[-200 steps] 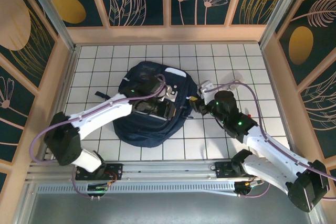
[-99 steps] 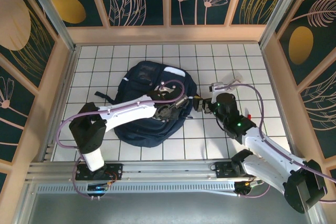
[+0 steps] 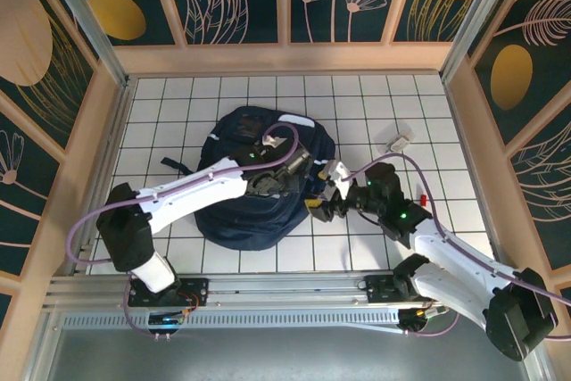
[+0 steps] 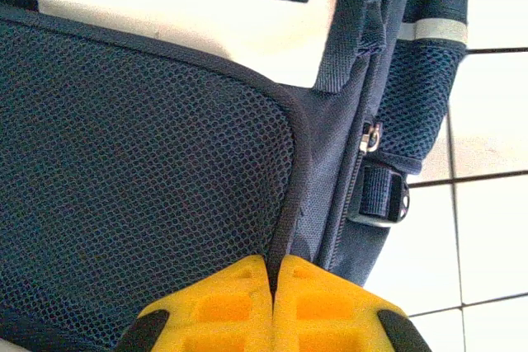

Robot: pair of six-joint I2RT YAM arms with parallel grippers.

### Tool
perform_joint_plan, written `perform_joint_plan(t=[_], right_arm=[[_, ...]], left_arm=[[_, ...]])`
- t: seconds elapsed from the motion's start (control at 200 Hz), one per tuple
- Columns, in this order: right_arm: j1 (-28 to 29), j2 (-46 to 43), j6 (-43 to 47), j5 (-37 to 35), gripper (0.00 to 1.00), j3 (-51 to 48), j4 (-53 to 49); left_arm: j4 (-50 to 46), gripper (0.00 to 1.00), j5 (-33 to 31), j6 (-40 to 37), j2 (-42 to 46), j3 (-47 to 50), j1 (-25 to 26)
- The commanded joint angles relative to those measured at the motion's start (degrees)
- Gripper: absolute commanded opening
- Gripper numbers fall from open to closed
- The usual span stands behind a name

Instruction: Pack the student bag

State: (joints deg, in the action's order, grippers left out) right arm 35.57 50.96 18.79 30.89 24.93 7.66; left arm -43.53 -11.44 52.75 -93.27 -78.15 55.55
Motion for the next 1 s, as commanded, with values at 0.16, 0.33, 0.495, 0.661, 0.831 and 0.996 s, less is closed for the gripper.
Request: perform_joint_plan(t=[0.16,0.33,0.495,0.661,0.831,0.996], right_arm=[[0.23,8.1,29.9,17.34,0.76,2.88,-3.26],[-0.3,10.67,28.82,21.54,0.69,4.82,1.38],[-0.32,16.09,32.04,21.12,0.58,9.3,-4.65],[-1.09,19.2,33.03,18.58,0.53,10.08,-4.97],[-2.0,19.11,33.04,16.62,0.5,8.91,-3.5],[-1.68,18.62,33.68,16.55,0.4,8.48,-4.45]], left_arm=[[14.56,0.0,15.22,0.54,10.72,7.45,-3.93],[16.19,0.0,18.27,0.07,10.64,9.19,-4.18],[20.92,0.0,20.4,2.61,11.09,12.01,-4.18],[23.79,0.0,21.7,3.98,11.56,13.46,-4.25],[23.66,0.0,21.71,4.41,11.89,13.81,-4.29],[24.36,0.0,20.77,5.64,11.9,14.07,-4.49]])
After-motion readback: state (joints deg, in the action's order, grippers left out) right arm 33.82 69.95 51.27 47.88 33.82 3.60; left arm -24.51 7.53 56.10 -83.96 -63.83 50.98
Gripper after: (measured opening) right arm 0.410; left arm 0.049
